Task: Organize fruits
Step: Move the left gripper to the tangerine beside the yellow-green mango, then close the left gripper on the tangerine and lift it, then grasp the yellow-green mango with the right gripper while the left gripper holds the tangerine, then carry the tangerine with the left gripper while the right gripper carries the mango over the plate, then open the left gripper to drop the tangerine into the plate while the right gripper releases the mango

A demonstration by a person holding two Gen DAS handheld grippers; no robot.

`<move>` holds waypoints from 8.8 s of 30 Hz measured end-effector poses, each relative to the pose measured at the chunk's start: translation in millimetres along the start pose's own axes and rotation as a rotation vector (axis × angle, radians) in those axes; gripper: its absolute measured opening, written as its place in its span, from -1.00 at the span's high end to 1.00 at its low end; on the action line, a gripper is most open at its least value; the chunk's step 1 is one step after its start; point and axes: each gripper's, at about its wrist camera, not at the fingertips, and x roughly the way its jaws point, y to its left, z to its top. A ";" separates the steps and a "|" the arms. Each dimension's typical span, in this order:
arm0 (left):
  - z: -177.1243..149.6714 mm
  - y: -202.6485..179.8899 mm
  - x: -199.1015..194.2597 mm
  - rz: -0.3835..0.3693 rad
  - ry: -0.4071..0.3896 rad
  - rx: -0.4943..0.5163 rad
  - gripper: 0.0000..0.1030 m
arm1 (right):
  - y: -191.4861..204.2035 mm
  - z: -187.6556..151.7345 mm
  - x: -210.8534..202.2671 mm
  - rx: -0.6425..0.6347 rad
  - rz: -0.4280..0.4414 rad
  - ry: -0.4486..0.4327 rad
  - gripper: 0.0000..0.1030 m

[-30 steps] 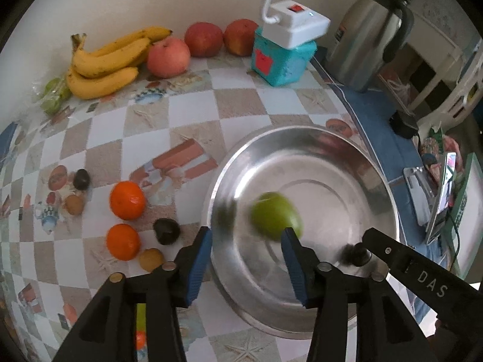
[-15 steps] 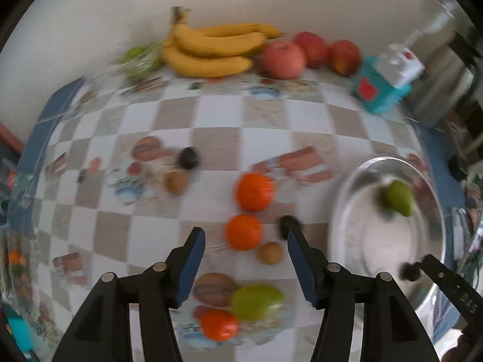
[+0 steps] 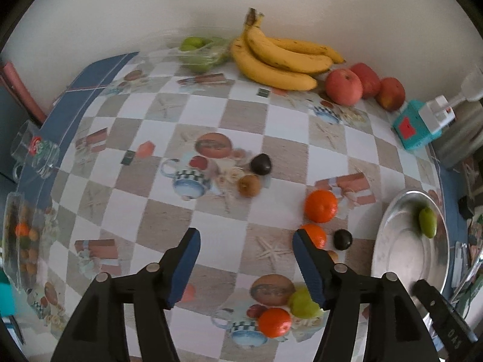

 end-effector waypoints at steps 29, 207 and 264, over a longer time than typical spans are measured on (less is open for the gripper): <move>-19.4 61.4 -4.2 0.103 -0.034 -0.064 -1.00 | 83.8 -30.3 16.0 -0.238 0.028 -0.002 -0.80; -22.2 40.4 10.1 0.004 0.050 -0.084 0.26 | 70.8 -17.1 18.6 -0.164 0.123 -0.006 -0.11; -61.0 -207.2 58.3 -0.195 -0.055 0.505 0.23 | -105.2 45.9 44.2 0.313 0.022 -0.091 -0.12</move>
